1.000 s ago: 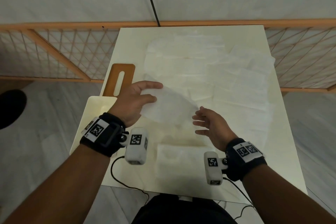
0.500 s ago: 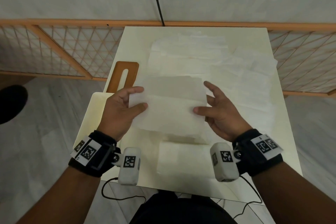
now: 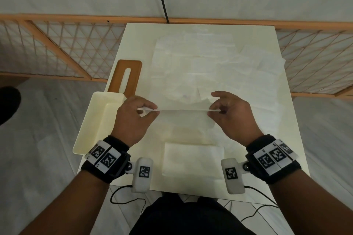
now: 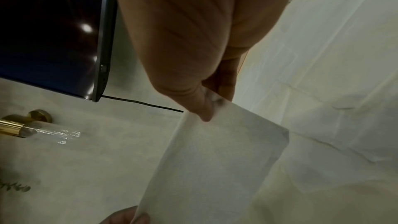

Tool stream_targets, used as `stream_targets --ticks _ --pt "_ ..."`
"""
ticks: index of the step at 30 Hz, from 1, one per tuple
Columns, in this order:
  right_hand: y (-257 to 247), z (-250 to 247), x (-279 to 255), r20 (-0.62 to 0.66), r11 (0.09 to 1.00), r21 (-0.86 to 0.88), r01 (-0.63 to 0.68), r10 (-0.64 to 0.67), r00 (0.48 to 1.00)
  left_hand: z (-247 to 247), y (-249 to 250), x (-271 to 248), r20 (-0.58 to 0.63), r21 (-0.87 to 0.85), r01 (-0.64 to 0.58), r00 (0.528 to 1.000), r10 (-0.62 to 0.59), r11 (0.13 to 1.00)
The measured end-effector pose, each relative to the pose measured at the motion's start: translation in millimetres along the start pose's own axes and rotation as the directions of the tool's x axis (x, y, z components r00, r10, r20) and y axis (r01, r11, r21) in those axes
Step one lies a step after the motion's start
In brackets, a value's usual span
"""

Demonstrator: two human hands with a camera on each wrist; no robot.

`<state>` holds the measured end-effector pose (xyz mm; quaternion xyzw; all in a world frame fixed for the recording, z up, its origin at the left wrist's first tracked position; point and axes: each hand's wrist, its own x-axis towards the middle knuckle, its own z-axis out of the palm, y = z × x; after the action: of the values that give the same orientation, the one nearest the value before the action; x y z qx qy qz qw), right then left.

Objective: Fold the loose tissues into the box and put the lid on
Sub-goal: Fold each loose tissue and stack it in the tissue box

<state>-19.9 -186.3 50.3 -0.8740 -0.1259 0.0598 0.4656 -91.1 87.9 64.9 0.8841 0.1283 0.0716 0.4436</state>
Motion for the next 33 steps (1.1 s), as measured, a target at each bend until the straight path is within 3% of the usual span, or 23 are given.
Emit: stream_targets --ticks 3,5,9,11,16,21,33 --pt "5.0 -5.1 -4.5 0.004 0.999 -0.035 0.002 -0.002 1.000 0.9 -0.9 -3.0 0.052 0.043 -0.023 0.998 0.021 0.999" --pt "3.1 -12.1 -8.0 0.058 0.999 -0.016 -0.049 0.050 0.997 2.4 0.2 -4.6 0.108 -0.039 -0.016 0.994 0.020 0.999" --pt "1.5 -22.5 -14.1 0.215 0.945 0.238 -0.224 0.173 0.961 8.4 -3.5 -10.0 0.171 -0.183 0.126 0.981 -0.095 0.975" --pt "11.5 -21.4 -20.1 0.257 0.911 0.278 -0.304 0.234 0.937 15.0 -8.9 -16.5 0.210 -0.185 0.173 0.969 -0.133 0.967" --pt "49.8 1.8 -45.2 0.294 0.909 0.062 -0.412 0.378 0.878 45.8 -40.8 -41.4 0.269 0.134 0.143 0.947 -0.175 0.981" --pt "76.2 27.1 -65.4 0.271 0.895 -0.147 -0.422 0.447 0.853 74.4 -72.1 -65.1 0.393 0.234 0.188 0.879 -0.269 0.954" --pt "94.1 44.4 -69.5 0.221 0.884 -0.218 -0.414 0.457 0.861 91.6 -87.0 -62.6 0.299 0.248 0.181 0.920 -0.253 0.952"
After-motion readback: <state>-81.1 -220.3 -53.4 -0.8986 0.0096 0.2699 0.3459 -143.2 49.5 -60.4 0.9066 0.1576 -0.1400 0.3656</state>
